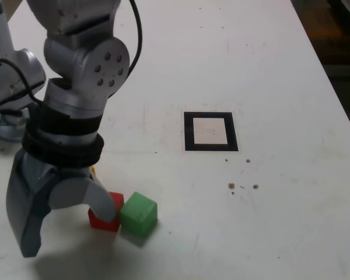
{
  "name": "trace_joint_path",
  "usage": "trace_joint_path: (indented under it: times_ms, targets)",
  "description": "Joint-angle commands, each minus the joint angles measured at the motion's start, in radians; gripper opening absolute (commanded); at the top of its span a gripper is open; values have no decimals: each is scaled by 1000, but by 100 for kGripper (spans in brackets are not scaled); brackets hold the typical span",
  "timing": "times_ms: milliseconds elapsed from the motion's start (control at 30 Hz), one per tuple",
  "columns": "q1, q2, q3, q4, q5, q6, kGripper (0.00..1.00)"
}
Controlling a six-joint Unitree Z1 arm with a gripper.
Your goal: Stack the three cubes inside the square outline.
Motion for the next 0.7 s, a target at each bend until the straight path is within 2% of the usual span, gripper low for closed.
trace_joint_path:
  times_ms: [0, 167, 300, 433, 567, 667]
  targets:
    - [11, 9, 13, -2, 26, 0, 96]
    - [44, -35, 1, 36, 116, 0, 99]
    - [89, -70, -42, 162, 176, 0, 100]
    - [127, -87, -103, 279, 203, 0, 100]
    - [150, -75, -152, 308, 218, 0, 100]
    - [166, -56, -180, 312, 246, 0, 100]
